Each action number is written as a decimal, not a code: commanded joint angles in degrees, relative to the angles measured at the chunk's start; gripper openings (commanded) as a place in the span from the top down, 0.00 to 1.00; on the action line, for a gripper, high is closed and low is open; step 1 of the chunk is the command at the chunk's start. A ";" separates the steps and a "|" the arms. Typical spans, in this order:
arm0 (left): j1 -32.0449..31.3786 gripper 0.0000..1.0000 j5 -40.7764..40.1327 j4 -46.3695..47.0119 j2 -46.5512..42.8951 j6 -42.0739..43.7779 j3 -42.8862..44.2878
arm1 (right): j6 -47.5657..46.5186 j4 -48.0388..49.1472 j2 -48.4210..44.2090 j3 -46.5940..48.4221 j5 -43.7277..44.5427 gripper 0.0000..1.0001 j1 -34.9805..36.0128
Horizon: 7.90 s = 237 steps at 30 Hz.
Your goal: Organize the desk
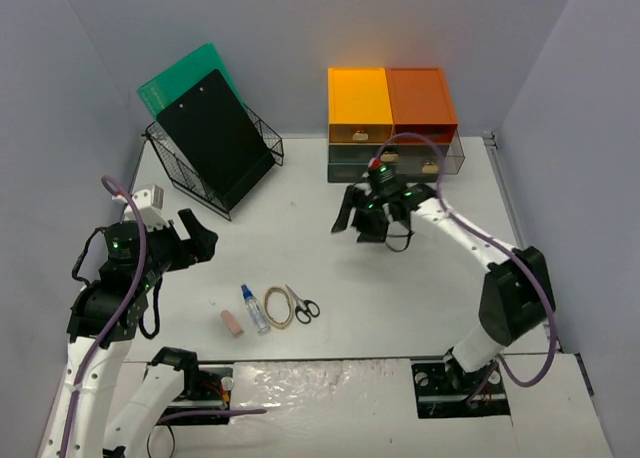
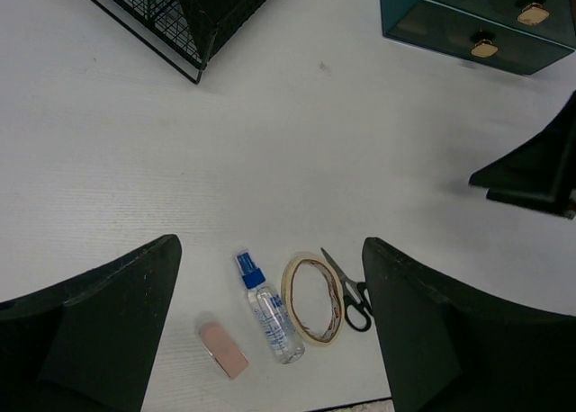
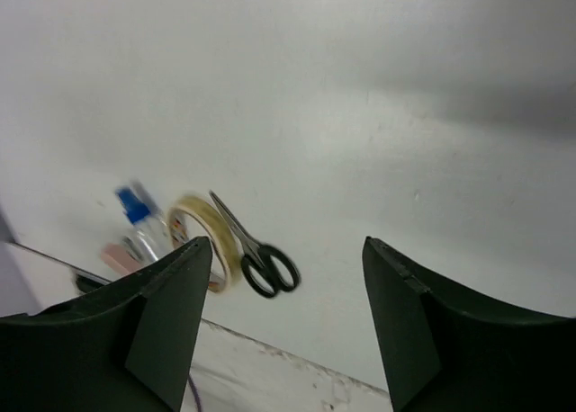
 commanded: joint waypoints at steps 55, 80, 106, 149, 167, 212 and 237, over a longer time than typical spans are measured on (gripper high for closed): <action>-0.17 0.20 -19.68 -3.22 -4.39 0.60 7.48 | -14.07 -16.51 41.82 41.69 22.60 0.54 44.47; -0.17 0.20 -18.28 -1.92 -3.24 0.77 7.26 | -13.45 -20.01 39.08 43.18 27.89 0.54 45.56; -0.24 0.20 -17.67 -2.14 -3.52 0.76 7.08 | -15.73 -24.08 41.32 48.67 31.93 0.53 49.39; -0.17 0.20 -18.04 0.76 -3.62 0.00 5.96 | -2.58 -20.80 16.74 49.70 36.84 1.00 24.42; -0.26 0.20 -15.41 0.83 -4.15 -1.39 5.15 | 28.68 -1.59 -3.47 32.65 37.26 1.00 -8.01; -3.87 0.21 -7.88 15.26 18.56 -4.06 21.04 | 42.07 5.91 13.09 31.52 23.67 0.76 -23.18; -9.75 0.21 3.95 27.82 60.68 -4.39 54.84 | 33.55 1.59 1.53 29.74 28.30 0.43 -21.35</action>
